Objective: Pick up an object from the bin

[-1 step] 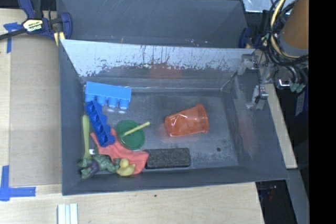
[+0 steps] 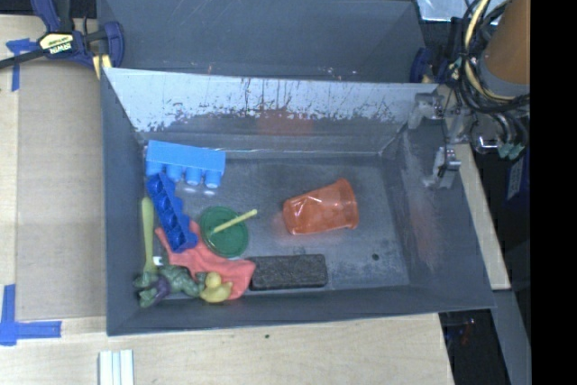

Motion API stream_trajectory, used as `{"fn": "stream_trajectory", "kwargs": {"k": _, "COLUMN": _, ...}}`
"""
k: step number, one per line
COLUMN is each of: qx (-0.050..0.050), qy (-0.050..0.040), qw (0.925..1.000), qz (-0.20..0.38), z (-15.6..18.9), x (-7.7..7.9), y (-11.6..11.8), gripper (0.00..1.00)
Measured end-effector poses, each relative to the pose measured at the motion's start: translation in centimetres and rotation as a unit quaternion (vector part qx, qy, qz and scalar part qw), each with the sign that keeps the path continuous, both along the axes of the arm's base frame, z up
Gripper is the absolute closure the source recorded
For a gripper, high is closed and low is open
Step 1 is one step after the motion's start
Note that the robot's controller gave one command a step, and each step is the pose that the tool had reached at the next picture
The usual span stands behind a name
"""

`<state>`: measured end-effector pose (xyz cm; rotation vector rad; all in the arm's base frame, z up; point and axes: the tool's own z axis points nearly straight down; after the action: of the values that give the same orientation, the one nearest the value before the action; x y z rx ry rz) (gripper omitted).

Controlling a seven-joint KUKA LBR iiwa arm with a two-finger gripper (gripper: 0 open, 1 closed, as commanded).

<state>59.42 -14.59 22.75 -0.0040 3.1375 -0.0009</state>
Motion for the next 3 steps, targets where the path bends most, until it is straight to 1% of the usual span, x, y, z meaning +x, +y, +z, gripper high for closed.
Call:
{"fn": "stream_trajectory", "kwargs": {"k": 1, "qx": 0.0, "qy": -0.0017, "qw": 0.9999, "qz": -0.012, "z": -3.2, "x": 2.4, "y": 4.5, "gripper": 0.0}}
{"fn": "stream_trajectory", "kwargs": {"k": 2, "qx": -0.001, "qy": -0.0029, "qw": 0.9984, "qz": -0.056, "z": -5.8, "x": 1.1, "y": 4.2, "gripper": 0.0}}
{"fn": "stream_trajectory", "kwargs": {"k": 3, "qx": -0.001, "qy": -0.0035, "qw": 1.0, "qz": 0.002, "z": -8.3, "x": -0.3, "y": 9.2, "gripper": 0.0}}
